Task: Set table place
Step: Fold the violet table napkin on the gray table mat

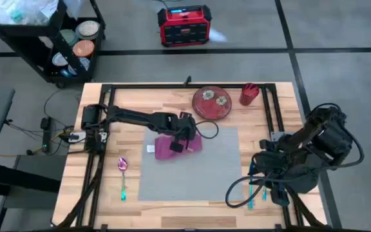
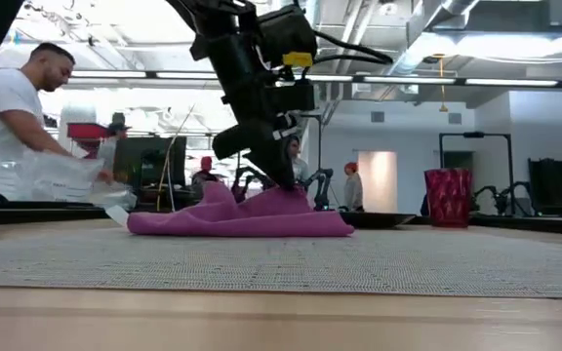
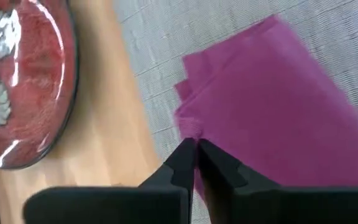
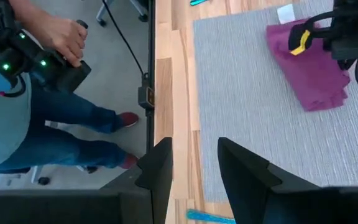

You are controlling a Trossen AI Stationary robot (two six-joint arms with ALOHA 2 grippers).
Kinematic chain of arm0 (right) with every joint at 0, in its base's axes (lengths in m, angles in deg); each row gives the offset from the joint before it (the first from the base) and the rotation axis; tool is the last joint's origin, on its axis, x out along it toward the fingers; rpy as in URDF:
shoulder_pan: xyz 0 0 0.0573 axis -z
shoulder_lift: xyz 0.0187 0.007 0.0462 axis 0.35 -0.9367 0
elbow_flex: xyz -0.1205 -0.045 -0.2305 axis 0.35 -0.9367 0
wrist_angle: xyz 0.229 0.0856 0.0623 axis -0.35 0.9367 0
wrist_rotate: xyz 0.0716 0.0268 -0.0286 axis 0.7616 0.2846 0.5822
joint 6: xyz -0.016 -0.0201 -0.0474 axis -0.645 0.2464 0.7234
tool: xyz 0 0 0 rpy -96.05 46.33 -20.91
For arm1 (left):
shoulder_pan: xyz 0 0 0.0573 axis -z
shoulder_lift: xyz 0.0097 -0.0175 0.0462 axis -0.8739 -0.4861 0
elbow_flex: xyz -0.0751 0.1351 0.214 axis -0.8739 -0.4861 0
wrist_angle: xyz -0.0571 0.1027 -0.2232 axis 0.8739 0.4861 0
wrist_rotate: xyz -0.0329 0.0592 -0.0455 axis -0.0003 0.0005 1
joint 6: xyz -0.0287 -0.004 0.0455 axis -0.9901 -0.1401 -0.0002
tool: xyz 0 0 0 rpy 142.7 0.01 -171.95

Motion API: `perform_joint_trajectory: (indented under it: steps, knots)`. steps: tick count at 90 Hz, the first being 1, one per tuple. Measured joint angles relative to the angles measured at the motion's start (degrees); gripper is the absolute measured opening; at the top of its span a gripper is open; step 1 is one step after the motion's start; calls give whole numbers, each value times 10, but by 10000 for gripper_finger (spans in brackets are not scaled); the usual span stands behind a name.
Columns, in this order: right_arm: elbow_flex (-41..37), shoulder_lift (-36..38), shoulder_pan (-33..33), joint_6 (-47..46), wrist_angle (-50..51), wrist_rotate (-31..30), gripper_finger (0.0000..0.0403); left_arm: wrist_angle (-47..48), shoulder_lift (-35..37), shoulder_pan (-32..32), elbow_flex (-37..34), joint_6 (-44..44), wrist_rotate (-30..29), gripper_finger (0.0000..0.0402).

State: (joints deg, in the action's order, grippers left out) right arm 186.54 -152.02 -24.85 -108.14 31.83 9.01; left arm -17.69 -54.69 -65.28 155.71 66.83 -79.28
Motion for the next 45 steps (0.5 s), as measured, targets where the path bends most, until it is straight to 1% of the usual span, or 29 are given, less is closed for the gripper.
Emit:
perform_joint_trajectory:
  steps: [6,10,24,30,33,40,45]
  knots:
    - [0,0,0,0,0,0,115,-2,0,0,14,25,19,31]
    - [0,0,0,0,0,0,116,-5,1,0,21,27,25,39]
    - [0,0,0,0,0,0,127,-1,2,-12,34,-2,26,70]
    - [0,0,0,0,-1,0,131,2,2,-19,37,-34,25,84]
    - [0,0,0,0,-2,0,132,25,2,-21,39,-66,23,90]
    - [0,0,-1,-4,-9,1,134,117,2,-26,41,-161,22,104]
    - [0,0,-6,-6,-6,2,134,176,3,-30,41,-191,24,112]
